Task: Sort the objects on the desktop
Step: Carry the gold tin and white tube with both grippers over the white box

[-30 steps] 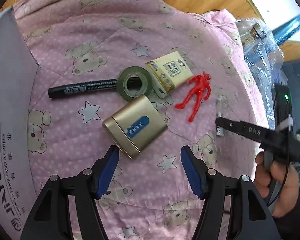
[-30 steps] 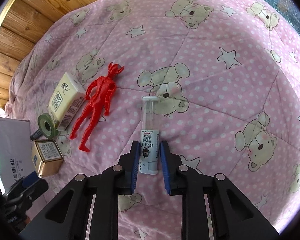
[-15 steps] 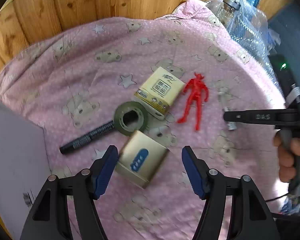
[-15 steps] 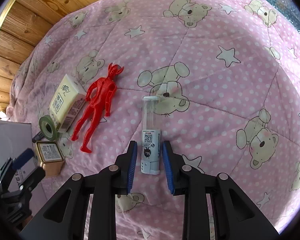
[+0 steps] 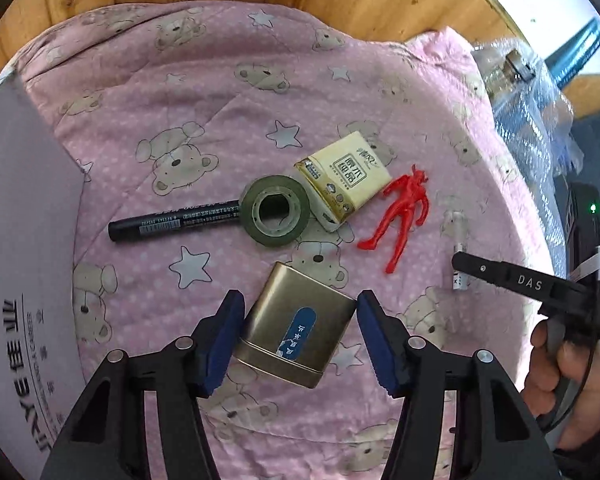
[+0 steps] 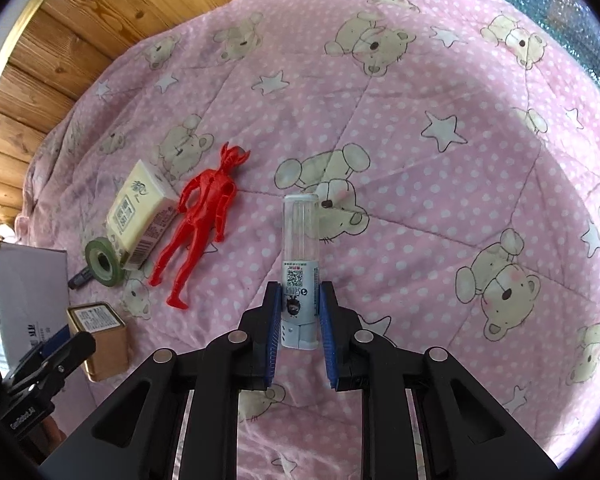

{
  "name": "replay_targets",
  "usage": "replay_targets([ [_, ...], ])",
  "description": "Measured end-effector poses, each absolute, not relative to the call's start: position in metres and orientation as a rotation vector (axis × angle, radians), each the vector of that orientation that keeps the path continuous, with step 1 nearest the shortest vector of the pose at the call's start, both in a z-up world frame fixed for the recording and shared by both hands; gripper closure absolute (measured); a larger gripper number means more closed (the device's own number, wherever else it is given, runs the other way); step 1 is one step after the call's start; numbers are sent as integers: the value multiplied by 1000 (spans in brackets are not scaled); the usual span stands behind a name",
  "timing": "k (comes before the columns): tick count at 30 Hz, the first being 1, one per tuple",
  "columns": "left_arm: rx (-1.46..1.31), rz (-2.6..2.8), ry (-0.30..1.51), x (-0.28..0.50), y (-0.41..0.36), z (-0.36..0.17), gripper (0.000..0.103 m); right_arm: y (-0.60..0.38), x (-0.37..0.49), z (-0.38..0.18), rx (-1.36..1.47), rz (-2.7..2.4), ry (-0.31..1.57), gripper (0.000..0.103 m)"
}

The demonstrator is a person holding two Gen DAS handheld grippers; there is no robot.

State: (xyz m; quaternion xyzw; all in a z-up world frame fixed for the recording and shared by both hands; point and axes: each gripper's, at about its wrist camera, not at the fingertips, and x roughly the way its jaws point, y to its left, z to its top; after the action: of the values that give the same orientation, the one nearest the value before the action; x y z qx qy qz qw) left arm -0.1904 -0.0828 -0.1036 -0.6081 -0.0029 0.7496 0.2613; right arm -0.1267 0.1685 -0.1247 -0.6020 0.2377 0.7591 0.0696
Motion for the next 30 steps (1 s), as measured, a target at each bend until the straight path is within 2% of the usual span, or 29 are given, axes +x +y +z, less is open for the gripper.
replay_targets([
  [15,-1612,2086,-106,-170,-101,-65,45,119,-123,-109,-1887,2356,708,83],
  [30,-1554,2169,-174,-141,-123,-21,46,82,-98,-76,-1921,2461,618,83],
])
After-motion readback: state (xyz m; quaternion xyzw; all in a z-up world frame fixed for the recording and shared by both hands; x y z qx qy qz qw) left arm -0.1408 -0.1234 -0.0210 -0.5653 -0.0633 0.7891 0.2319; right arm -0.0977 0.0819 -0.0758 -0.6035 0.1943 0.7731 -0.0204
